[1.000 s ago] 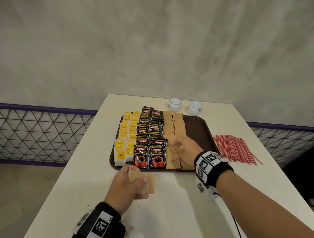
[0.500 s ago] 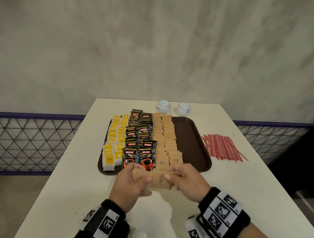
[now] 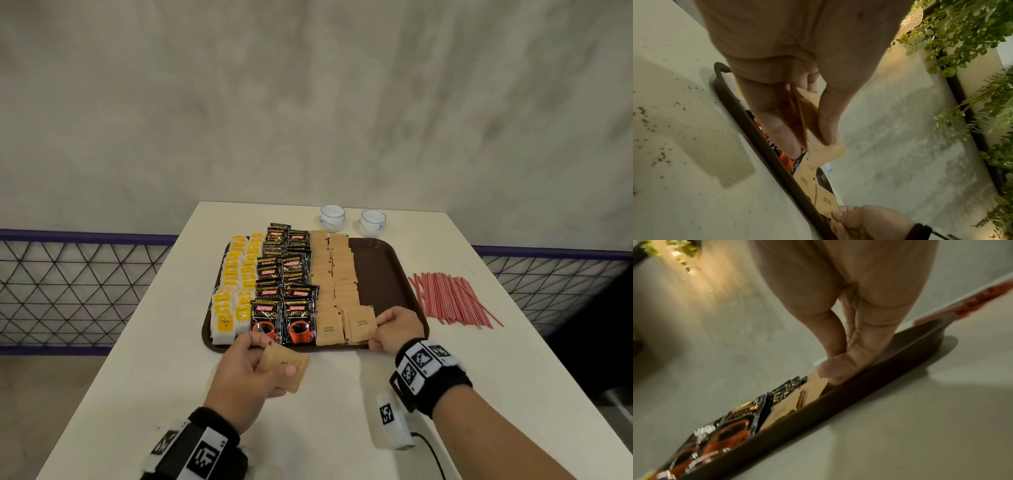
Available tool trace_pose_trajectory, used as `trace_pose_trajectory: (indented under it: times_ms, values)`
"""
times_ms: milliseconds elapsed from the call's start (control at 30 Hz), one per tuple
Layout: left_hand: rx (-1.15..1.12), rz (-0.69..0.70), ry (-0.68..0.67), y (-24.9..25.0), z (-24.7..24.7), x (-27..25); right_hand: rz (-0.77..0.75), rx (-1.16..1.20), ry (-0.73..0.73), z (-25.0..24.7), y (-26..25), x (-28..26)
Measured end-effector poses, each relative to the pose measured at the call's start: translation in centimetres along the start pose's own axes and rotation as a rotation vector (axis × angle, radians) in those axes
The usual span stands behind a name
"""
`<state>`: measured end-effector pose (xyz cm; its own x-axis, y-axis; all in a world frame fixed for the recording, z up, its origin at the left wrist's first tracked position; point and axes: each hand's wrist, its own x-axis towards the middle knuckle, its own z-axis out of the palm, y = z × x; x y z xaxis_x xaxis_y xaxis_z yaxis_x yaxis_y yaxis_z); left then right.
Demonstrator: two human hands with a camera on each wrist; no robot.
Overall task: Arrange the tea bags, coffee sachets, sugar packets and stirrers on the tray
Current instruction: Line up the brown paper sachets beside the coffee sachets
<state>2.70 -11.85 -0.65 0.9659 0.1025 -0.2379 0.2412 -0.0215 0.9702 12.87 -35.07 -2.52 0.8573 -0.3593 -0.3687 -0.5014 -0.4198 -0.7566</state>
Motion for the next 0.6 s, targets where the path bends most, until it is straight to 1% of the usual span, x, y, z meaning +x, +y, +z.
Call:
trace_pose_trajectory:
  times_ms: [100,167,233,300,367,400,433,533,600]
  values:
    - [0.046,0.018,0.035,0.5,0.0,0.2,-0.032,-0.119,0.027,0.4,-0.1,0.2]
    - [0.1,0.041,0.016,1.0,0.3,0.6,-0.074,-0.206,0.038,0.5,-0.2,-0.2]
    - [0.247,0.098,-0.054,1.4,0.9,1.5,-0.106,-0.285,0.041,0.6,-0.2,-0.6]
    - [0.484,0.206,-0.125,1.7,1.7,3.1,-0.124,-0.325,0.031,0.5,0.0,-1.0]
    - [0.732,0.335,-0.13,2.3,3.0,5.1,-0.151,-0.31,0.022,0.4,0.3,-1.2]
    - [0.82,0.379,-0.131,2.7,3.8,6.1,-0.167,-0.289,0.022,0.3,0.5,-1.3]
    - [0.885,0.395,-0.147,3.1,4.5,7.1,-0.179,-0.259,0.019,0.0,0.7,-1.5]
    - [1.038,0.378,-0.234,3.8,6.4,9.9,-0.212,-0.139,-0.018,-1.4,1.5,-2.7]
    - [1.113,0.368,-0.241,3.8,7.3,11.4,-0.24,-0.091,-0.036,-3.1,2.3,-3.9]
